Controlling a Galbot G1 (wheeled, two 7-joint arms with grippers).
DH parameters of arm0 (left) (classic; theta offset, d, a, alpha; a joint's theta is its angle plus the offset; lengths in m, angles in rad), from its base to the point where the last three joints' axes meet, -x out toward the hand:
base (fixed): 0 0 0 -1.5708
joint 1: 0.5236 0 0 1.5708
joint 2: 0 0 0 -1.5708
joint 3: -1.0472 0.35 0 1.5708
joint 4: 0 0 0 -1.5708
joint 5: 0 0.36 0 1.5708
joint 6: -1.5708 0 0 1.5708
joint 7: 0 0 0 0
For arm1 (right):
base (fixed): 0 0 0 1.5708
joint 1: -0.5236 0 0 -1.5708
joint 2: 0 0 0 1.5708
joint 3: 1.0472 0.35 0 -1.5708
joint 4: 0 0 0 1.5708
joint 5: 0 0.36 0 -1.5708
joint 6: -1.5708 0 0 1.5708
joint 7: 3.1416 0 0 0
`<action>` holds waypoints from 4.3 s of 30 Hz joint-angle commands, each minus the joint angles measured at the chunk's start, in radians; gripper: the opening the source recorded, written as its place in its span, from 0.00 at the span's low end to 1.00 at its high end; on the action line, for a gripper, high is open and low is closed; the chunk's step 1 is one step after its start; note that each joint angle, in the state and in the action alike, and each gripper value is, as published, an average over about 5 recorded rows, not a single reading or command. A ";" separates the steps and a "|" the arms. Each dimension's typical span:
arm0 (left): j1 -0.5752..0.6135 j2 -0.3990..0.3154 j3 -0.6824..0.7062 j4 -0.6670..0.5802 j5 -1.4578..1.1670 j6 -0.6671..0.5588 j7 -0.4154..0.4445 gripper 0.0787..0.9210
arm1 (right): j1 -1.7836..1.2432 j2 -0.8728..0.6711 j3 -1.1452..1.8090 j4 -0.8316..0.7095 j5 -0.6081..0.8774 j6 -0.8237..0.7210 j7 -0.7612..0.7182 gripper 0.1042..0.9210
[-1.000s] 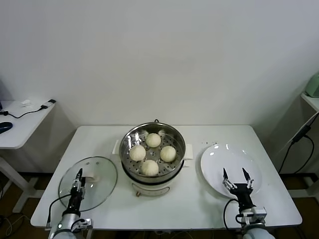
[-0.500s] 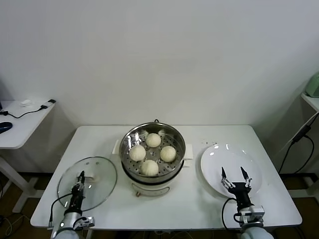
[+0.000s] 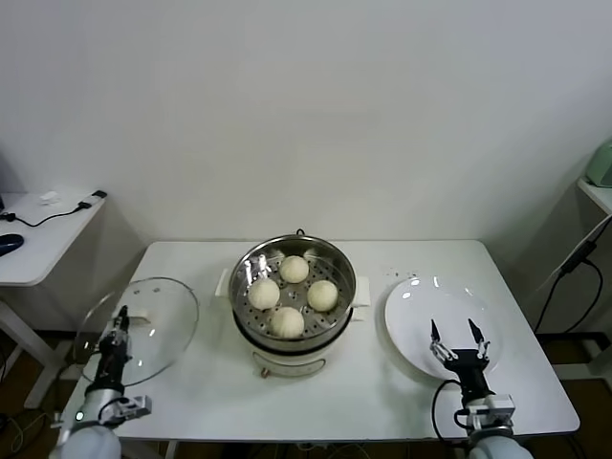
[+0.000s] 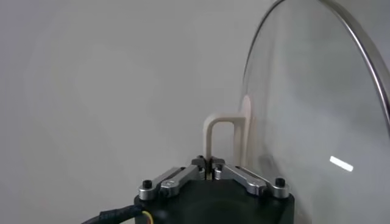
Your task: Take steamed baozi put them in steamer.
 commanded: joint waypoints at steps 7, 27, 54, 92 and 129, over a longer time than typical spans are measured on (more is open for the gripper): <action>-0.070 0.152 0.119 -0.545 -0.090 0.376 0.418 0.06 | -0.024 0.001 0.011 0.018 -0.032 -0.015 0.028 0.88; -0.310 -0.264 0.757 -0.432 0.472 0.608 0.587 0.06 | -0.034 -0.008 0.008 -0.009 -0.051 0.082 0.025 0.88; -0.328 -0.387 0.748 -0.185 0.554 0.617 0.508 0.06 | -0.015 0.011 0.010 -0.033 -0.062 0.145 0.071 0.88; -0.282 -0.298 0.785 -0.394 0.286 0.561 0.487 0.51 | -0.010 0.015 0.007 -0.026 -0.091 0.150 0.050 0.88; 0.174 -0.035 0.099 -0.160 -1.431 -0.230 0.188 0.88 | -0.088 -0.019 -0.008 -0.008 0.090 0.154 0.030 0.88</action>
